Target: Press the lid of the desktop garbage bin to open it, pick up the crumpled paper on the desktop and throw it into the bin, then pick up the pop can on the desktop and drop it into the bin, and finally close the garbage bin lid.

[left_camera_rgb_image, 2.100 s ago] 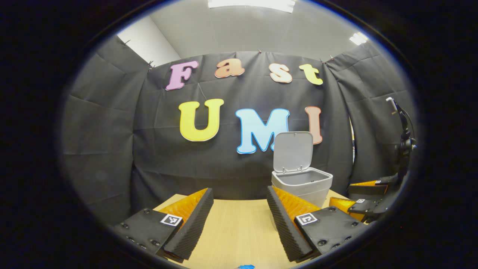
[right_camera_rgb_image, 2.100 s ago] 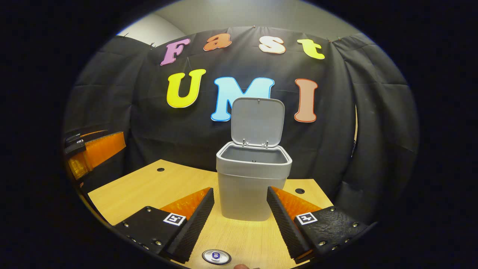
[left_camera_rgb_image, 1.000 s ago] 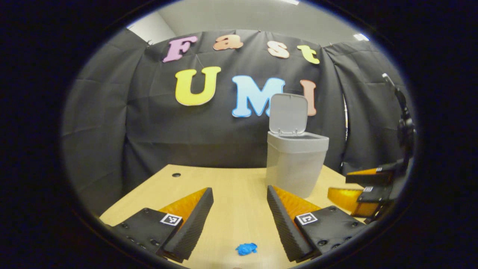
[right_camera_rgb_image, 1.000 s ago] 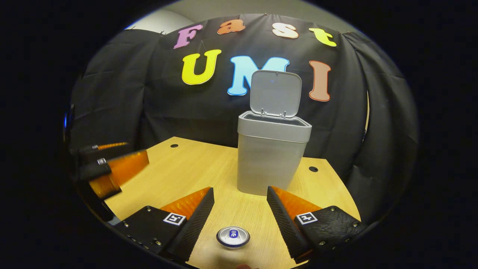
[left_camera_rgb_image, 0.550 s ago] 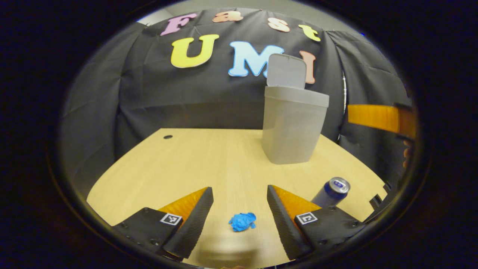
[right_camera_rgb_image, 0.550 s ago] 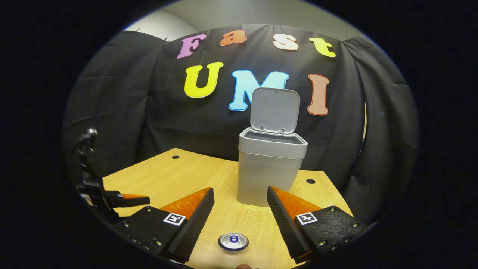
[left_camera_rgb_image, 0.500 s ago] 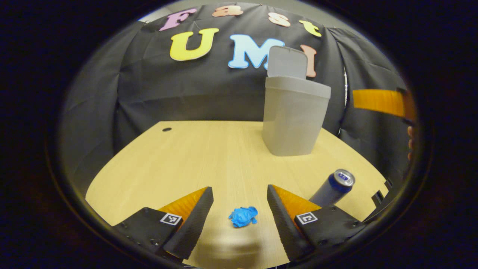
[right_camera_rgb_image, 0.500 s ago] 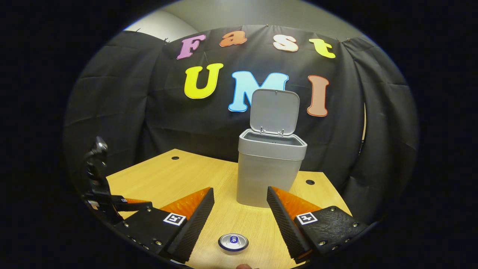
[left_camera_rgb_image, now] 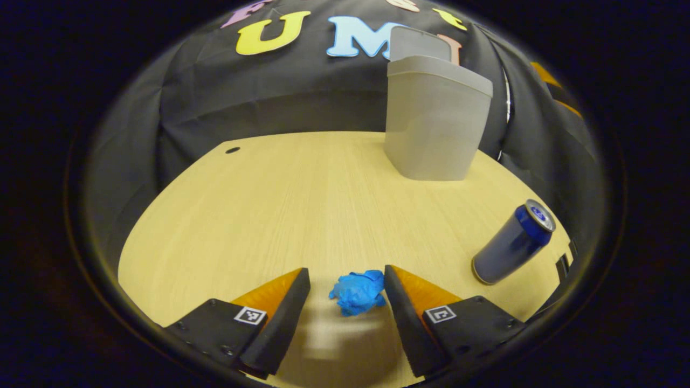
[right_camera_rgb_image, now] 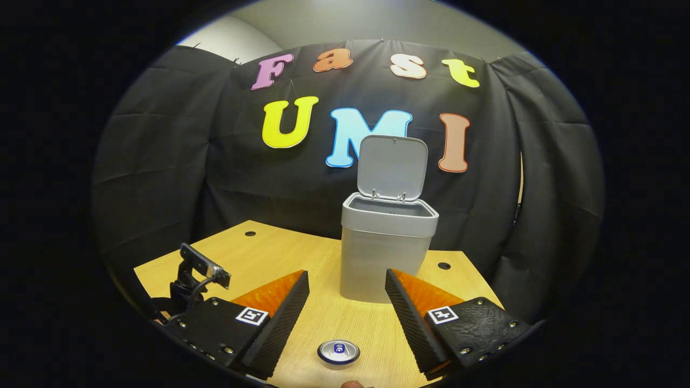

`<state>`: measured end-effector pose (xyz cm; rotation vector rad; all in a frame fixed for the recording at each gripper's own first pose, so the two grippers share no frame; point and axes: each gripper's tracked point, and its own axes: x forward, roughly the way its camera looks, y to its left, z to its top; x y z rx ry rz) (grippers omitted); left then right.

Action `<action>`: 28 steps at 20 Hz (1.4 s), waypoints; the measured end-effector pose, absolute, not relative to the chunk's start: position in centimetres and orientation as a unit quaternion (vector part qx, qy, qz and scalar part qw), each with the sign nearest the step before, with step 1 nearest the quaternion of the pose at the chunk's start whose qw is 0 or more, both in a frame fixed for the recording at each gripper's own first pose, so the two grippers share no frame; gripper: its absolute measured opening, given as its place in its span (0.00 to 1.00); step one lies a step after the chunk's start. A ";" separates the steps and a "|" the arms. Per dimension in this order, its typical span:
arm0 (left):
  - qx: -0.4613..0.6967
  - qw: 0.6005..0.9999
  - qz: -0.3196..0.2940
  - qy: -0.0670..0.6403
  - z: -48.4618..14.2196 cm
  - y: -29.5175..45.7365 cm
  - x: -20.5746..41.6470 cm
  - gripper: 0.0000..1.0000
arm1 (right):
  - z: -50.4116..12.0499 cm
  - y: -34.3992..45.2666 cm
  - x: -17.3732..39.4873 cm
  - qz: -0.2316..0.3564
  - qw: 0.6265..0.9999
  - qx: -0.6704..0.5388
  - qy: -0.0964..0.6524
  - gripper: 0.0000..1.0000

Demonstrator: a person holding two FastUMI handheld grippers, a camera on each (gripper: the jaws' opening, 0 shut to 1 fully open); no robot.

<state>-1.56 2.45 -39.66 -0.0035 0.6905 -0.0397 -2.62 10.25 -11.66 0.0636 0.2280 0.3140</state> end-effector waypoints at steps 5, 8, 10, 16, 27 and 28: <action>-0.005 0.932 -0.015 0.363 -41.5 2.7 -2.2 0.68 | -11.2 9.7 -2.4 0.145 0.983 0.029 0.109 0.92; 0.001 0.932 -0.009 0.362 -41.7 3.0 -2.4 0.50 | -10.9 9.2 -2.3 0.141 0.984 0.028 0.106 0.92; -0.001 0.932 -0.018 0.363 -41.5 2.7 -2.2 0.36 | -10.9 9.0 -2.1 0.139 0.984 0.031 0.106 0.92; -0.021 0.946 -0.019 0.324 -37.0 2.0 0.3 0.24 | -10.7 7.9 -1.5 0.133 0.986 0.036 0.098 0.92; -0.040 0.982 -0.044 0.182 -21.1 -1.1 9.3 0.24 | -10.6 5.3 0.4 0.112 0.989 0.044 0.088 0.92; -0.041 0.984 -0.049 0.168 -19.7 -1.5 10.0 0.24 | -10.6 5.0 0.5 0.109 0.989 0.044 0.088 0.92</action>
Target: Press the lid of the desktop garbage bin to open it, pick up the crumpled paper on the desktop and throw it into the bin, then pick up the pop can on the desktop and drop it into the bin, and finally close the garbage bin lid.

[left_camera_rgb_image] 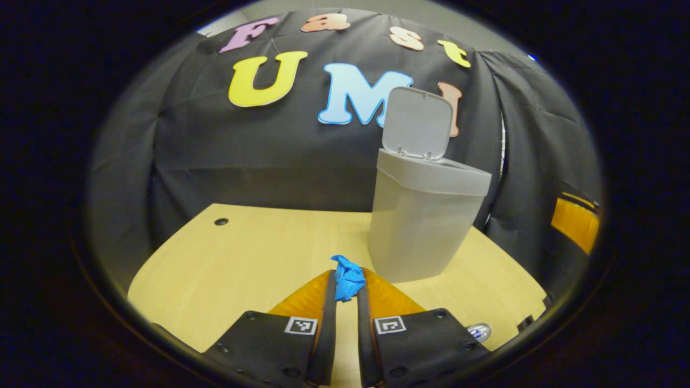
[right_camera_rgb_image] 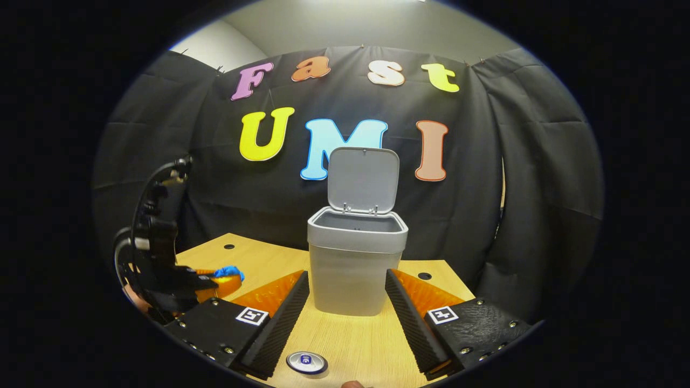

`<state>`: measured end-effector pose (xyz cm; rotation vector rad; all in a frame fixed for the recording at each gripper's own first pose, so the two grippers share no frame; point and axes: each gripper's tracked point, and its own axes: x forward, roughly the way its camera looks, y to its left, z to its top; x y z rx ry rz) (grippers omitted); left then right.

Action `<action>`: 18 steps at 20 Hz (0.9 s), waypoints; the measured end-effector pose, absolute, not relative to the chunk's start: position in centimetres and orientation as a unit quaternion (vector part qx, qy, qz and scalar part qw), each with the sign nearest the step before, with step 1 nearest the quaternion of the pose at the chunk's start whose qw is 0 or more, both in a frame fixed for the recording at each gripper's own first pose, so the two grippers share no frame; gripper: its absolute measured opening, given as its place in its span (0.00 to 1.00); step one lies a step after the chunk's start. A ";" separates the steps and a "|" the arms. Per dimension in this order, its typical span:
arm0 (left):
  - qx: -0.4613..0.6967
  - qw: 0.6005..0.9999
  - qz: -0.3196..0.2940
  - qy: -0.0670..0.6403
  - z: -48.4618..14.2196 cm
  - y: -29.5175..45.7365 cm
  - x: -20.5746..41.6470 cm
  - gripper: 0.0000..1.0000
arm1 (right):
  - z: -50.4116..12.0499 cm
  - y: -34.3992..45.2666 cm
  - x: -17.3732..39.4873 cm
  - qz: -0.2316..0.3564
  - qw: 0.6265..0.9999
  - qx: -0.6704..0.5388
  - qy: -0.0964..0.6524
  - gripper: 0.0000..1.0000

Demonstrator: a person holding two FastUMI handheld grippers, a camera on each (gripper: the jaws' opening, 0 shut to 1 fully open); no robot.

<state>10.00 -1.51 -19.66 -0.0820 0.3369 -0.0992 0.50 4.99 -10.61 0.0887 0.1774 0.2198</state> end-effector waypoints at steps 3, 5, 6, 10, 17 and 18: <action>-0.038 0.989 -0.064 0.128 -15.4 -3.1 12.3 0.25 | -10.9 4.2 1.0 0.100 0.990 0.045 0.090 0.92; -0.043 0.991 -0.075 0.101 -12.6 -4.2 14.5 0.25 | -11.1 3.8 1.4 0.093 0.990 0.046 0.092 0.92; -0.045 0.992 -0.082 0.091 -11.5 -4.8 15.6 0.25 | -11.1 3.5 1.6 0.089 0.991 0.046 0.093 0.92; -0.052 0.991 -0.109 0.057 -7.9 -7.6 19.4 0.25 | -11.4 2.4 2.6 0.071 0.992 0.048 0.096 0.92; -0.037 0.987 -0.151 0.041 -6.1 -12.3 24.9 0.25 | -12.3 0.5 2.5 0.039 0.993 0.044 0.107 0.92; -0.035 0.986 -0.155 0.044 -6.4 -12.9 25.4 0.25 | -12.4 0.1 2.3 0.034 0.993 0.040 0.108 0.92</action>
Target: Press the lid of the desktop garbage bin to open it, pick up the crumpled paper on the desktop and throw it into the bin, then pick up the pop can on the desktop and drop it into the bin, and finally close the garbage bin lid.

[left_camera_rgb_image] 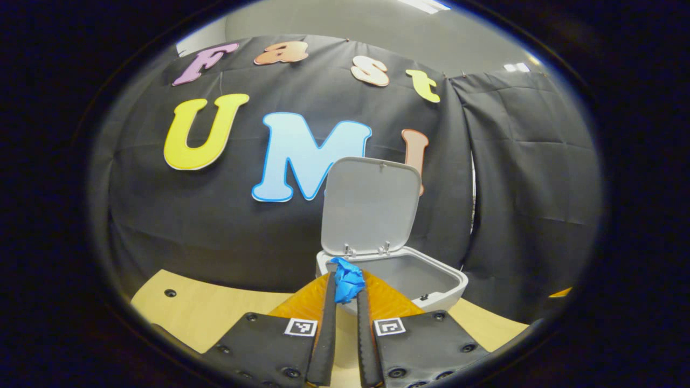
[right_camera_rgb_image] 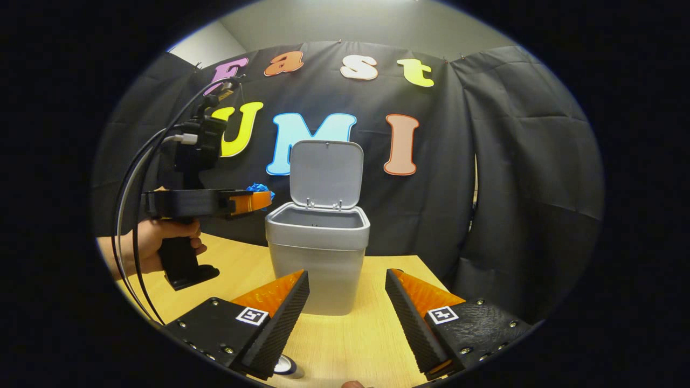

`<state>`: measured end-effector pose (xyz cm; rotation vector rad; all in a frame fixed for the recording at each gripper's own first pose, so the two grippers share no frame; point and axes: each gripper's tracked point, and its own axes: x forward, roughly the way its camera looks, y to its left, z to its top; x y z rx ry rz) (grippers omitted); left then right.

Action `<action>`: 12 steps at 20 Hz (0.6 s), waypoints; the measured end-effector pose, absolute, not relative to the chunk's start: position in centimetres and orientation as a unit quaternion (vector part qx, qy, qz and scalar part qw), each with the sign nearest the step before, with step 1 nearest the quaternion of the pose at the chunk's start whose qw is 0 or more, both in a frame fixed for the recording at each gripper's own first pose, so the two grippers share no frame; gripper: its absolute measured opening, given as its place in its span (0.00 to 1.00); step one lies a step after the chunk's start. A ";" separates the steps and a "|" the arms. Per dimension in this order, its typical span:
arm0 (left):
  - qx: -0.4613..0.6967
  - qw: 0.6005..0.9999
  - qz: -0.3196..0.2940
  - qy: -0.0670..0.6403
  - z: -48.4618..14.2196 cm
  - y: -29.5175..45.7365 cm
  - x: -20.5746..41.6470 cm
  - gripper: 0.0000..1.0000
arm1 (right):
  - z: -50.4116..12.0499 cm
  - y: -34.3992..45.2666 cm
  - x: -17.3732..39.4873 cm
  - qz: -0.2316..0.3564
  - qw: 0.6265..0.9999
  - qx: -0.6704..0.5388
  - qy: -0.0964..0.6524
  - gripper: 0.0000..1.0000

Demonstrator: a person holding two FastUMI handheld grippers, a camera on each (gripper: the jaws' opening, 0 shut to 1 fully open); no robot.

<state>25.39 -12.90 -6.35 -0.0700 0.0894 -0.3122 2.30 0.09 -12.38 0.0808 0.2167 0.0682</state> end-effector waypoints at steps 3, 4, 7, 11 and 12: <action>-0.037 0.984 -0.165 0.064 -7.4 -14.4 27.3 0.24 | -12.6 -0.8 1.6 0.019 0.993 0.036 0.112 0.92; -0.036 0.983 -0.165 0.067 -7.4 -14.8 27.8 0.25 | -12.8 -1.0 1.3 0.014 0.992 0.037 0.116 0.92; -0.021 0.981 -0.174 0.082 -8.4 -16.1 28.9 0.25 | -13.3 -1.4 0.5 0.003 0.992 0.042 0.123 0.92; -0.024 0.977 -0.188 0.101 -9.3 -17.2 29.0 0.29 | -13.9 -2.1 -0.4 -0.005 0.990 0.043 0.132 0.92; -0.026 0.976 -0.190 0.101 -9.2 -17.4 28.9 0.36 | -13.9 -2.2 -0.4 -0.006 0.990 0.044 0.132 0.92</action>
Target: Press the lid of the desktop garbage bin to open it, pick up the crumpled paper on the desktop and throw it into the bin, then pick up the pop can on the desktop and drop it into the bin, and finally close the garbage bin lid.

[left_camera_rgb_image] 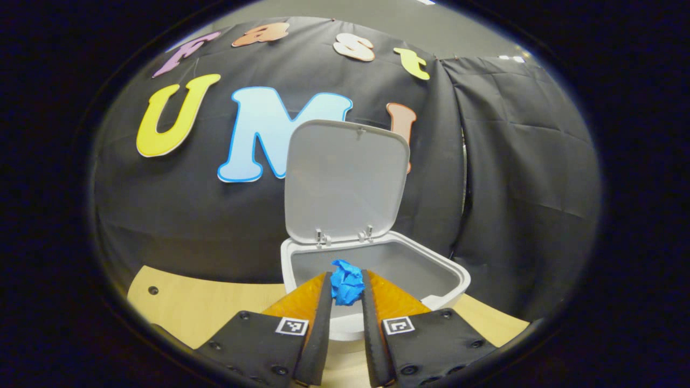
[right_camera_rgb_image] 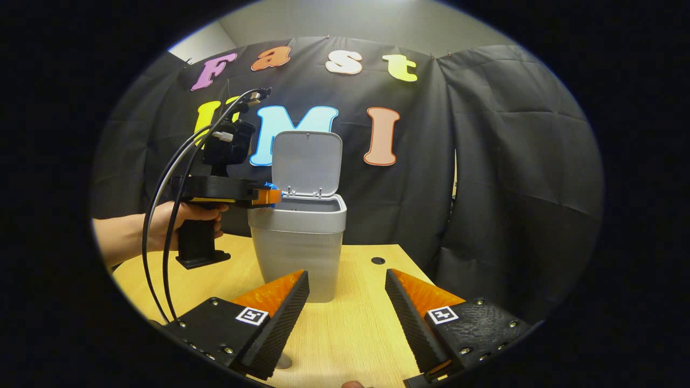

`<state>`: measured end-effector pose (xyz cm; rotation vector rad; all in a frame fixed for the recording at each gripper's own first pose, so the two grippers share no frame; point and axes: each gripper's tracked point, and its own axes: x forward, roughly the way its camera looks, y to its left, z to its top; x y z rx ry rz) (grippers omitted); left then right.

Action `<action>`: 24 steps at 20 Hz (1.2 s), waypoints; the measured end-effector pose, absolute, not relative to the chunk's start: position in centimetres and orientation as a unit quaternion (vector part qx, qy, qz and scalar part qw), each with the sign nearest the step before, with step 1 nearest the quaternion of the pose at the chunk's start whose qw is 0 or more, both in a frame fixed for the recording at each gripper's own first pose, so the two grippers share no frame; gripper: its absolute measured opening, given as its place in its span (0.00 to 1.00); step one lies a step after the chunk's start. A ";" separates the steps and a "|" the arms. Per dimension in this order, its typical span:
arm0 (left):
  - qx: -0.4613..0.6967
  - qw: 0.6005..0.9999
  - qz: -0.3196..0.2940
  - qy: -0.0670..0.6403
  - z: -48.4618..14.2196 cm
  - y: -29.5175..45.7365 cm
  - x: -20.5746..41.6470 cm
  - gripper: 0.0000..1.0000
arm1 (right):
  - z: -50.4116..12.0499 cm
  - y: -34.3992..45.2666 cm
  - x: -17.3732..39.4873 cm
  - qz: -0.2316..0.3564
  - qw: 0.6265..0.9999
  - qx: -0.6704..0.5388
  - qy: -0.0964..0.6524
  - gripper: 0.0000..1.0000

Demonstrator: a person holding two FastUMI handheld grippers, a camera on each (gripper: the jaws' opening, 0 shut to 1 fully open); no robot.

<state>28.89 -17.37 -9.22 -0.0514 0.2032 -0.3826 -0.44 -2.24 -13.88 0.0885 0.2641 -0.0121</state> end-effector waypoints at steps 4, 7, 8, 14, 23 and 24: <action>-0.029 0.974 -0.200 0.103 -9.0 -17.7 28.4 0.60 | -13.9 -2.4 -0.6 -0.006 0.990 0.044 0.131 0.92; -0.031 0.973 -0.203 0.101 -8.5 -17.8 27.8 0.87 | -13.8 -1.9 -0.8 0.003 0.991 0.042 0.129 0.92; -0.030 0.973 -0.204 0.101 -8.4 -17.7 27.6 0.96 | -13.6 -1.8 -0.8 0.006 0.991 0.041 0.127 0.92; -0.042 0.976 -0.196 0.083 -6.3 -16.2 25.3 0.96 | -13.9 0.0 -0.9 0.036 0.990 0.043 0.128 0.92; -0.043 0.986 -0.160 0.027 -2.8 -11.1 20.1 0.94 | -16.7 6.2 -2.4 0.125 0.978 0.057 0.156 0.92; -0.043 0.987 -0.154 0.023 -2.6 -10.5 19.4 0.96 | -17.1 6.9 -2.9 0.137 0.976 0.057 0.161 0.92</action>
